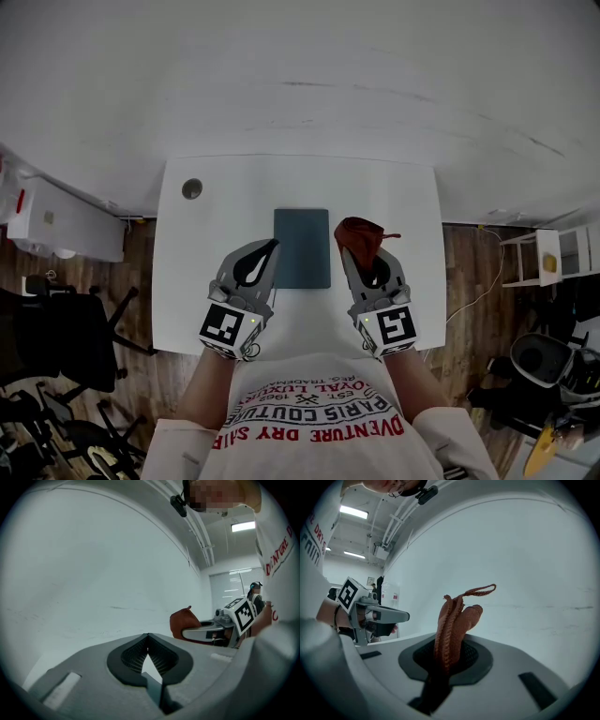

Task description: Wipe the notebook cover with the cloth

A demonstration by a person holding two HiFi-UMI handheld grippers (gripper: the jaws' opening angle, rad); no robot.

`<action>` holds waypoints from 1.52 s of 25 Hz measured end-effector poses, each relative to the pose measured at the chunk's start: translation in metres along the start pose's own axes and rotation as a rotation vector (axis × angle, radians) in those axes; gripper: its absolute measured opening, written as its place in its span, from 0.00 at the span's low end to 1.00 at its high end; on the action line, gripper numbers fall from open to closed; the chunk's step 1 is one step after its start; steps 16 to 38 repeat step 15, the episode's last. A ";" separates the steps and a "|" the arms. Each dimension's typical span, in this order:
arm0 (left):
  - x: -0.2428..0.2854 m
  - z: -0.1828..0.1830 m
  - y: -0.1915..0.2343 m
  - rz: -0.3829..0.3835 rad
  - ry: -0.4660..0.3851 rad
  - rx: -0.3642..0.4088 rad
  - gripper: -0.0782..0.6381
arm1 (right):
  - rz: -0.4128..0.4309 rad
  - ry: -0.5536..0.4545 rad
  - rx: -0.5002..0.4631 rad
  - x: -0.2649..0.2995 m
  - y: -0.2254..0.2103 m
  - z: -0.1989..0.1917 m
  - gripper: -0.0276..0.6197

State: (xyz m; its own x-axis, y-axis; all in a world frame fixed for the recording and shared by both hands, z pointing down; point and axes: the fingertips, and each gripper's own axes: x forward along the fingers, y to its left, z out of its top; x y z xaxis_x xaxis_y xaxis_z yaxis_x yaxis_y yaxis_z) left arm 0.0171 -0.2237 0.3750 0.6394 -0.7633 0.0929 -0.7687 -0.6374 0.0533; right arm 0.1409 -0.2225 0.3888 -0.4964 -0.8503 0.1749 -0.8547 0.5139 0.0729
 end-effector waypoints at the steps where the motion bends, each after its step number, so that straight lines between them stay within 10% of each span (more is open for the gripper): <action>1: 0.000 0.000 0.000 0.002 0.002 0.001 0.12 | -0.005 -0.001 0.009 0.000 -0.001 0.000 0.14; 38: -0.002 -0.002 0.001 0.022 0.028 0.024 0.12 | -0.018 0.004 0.057 0.000 -0.002 -0.002 0.14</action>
